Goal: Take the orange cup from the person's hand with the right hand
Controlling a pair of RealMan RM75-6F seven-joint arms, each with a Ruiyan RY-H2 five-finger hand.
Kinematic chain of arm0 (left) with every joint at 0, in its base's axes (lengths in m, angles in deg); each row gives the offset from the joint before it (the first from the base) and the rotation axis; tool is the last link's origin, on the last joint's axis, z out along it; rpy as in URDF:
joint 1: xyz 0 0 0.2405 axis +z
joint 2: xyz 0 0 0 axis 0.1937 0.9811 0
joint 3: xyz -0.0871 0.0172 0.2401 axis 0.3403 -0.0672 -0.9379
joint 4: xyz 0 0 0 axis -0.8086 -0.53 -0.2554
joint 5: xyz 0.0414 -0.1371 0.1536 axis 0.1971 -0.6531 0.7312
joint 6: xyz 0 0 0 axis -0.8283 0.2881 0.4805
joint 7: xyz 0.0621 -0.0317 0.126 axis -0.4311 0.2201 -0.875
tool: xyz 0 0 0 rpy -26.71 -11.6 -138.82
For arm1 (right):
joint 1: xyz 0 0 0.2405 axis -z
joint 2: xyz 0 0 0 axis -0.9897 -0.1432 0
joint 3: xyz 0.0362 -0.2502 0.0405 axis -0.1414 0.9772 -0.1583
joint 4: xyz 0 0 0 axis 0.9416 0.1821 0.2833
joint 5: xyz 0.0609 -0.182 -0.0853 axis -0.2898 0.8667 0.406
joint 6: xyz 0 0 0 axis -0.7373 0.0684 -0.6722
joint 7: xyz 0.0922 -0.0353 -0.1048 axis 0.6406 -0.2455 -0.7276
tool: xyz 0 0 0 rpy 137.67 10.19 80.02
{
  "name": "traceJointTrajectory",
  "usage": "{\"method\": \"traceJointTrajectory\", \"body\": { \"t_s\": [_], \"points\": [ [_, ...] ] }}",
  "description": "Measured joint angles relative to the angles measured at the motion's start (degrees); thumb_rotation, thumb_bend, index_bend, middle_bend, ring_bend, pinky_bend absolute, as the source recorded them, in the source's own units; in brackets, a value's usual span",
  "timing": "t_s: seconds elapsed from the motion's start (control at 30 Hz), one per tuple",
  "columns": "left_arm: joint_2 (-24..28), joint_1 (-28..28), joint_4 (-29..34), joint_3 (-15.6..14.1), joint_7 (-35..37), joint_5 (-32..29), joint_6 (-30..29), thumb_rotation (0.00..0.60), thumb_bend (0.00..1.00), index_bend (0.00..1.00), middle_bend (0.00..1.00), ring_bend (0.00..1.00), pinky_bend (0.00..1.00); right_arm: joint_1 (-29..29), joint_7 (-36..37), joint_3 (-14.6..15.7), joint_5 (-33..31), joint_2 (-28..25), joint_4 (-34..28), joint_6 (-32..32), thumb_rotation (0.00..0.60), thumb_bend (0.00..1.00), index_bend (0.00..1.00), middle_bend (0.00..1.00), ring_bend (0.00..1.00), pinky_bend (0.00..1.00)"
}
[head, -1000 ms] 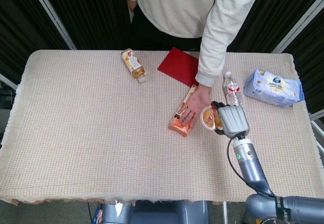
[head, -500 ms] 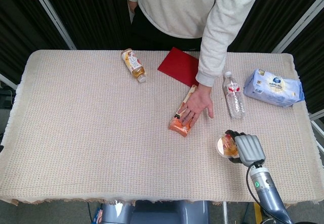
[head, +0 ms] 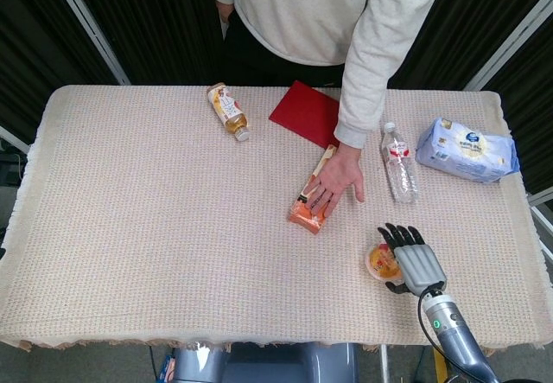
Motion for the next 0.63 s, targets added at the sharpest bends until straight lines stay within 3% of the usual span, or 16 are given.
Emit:
{"method": "traceJointTrajectory", "body": {
  "t_s": [0.2,0.43,0.63],
  "points": [
    [0.1,0.2,-0.1,0.0,0.4,0.2,-0.3,0.600,0.15,0.00,0.00,0.00,0.00,1.7,-1.3,-0.3,6.5,0.0,1.6,-4.9,0.600,0.11,0.03,0.00,0.00,0.00],
    [0.2,0.3,-0.7,0.3,1.3,0.2,-0.5,0.600,0.15,0.00,0.00,0.00,0.00,5.3,-2.9,-0.3,16.9,-0.4,7.1,-15.6,0.600,0.11,0.01,0.00,0.00,0.00],
    [0.7,0.6,-0.7,0.4,2.5,0.4,-1.1,0.600,0.15,0.00,0.00,0.00,0.00,8.0,0.5,-2.0,19.2,0.2,10.3,-18.2,0.600,0.11,0.00,0.00,0.00,0.00]
  ]
}}
